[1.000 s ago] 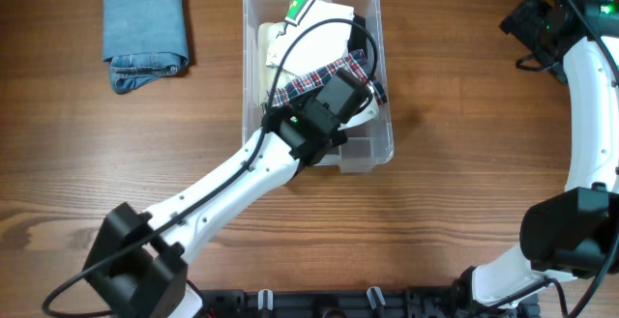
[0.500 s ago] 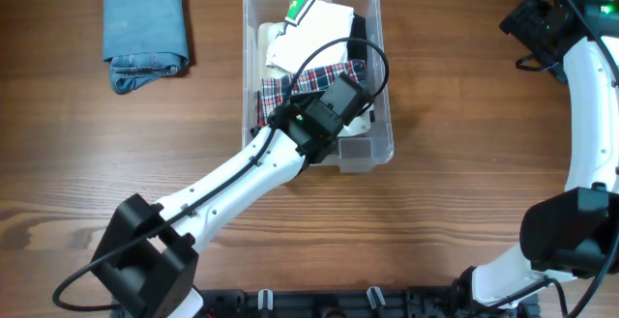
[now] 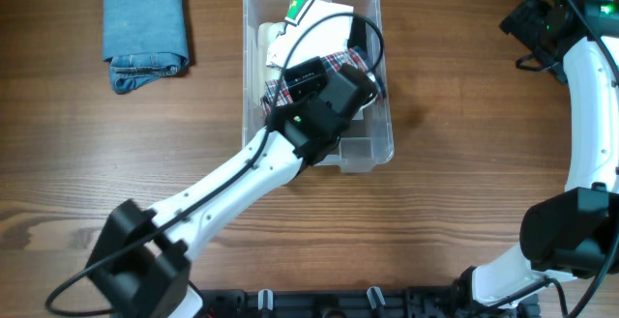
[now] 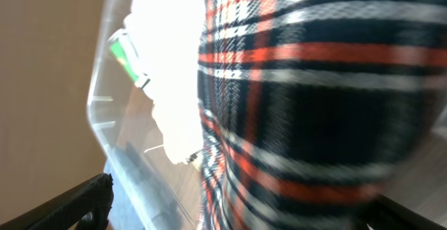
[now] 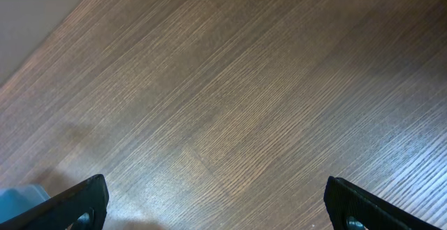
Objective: Pack container
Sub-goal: 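Lower the plaid shirt into the bin and release it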
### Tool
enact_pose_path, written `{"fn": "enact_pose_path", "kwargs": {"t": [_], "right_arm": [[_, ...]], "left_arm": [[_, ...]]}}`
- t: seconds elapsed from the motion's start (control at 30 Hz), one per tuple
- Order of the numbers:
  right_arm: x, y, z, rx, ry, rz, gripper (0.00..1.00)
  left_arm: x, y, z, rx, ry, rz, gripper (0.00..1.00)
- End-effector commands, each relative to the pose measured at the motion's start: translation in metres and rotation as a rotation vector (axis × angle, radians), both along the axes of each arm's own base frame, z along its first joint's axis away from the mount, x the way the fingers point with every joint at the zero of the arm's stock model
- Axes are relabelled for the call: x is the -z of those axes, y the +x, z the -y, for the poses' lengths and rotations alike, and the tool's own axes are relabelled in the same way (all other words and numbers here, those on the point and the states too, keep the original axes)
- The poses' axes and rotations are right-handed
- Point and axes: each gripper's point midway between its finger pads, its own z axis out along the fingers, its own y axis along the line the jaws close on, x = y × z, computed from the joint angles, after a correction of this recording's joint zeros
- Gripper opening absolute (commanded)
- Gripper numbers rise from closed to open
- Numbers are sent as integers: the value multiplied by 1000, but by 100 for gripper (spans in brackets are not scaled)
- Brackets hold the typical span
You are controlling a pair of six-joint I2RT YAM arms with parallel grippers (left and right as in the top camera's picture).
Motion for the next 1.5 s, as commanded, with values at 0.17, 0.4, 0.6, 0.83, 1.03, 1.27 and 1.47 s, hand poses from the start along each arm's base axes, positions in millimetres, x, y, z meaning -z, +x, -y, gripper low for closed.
{"fn": "enact_pose_path", "kwargs": {"t": [0.17, 0.4, 0.6, 0.83, 1.03, 1.27, 1.47], "right_arm": [[3, 0, -1, 10, 11, -2, 100], [3, 0, -1, 10, 11, -2, 100], [3, 0, -1, 10, 11, -2, 100], [3, 0, -1, 10, 11, -2, 100], [3, 0, -1, 10, 10, -2, 100], [3, 0, -1, 10, 10, -2, 100], [3, 0, -1, 10, 11, -2, 100]], "left_arm": [[-60, -19, -8, -46, -200, 43, 100], [-35, -53, 29, 61, -393, -207, 82], [-46, -45, 55, -129, -745, -269, 25], [-39, -21, 78, -355, -1043, -309, 4], [7, -16, 92, -422, -1031, -394, 4], [59, -25, 97, -460, -938, -505, 4], [86, -42, 68, -543, -777, -548, 4]]}}
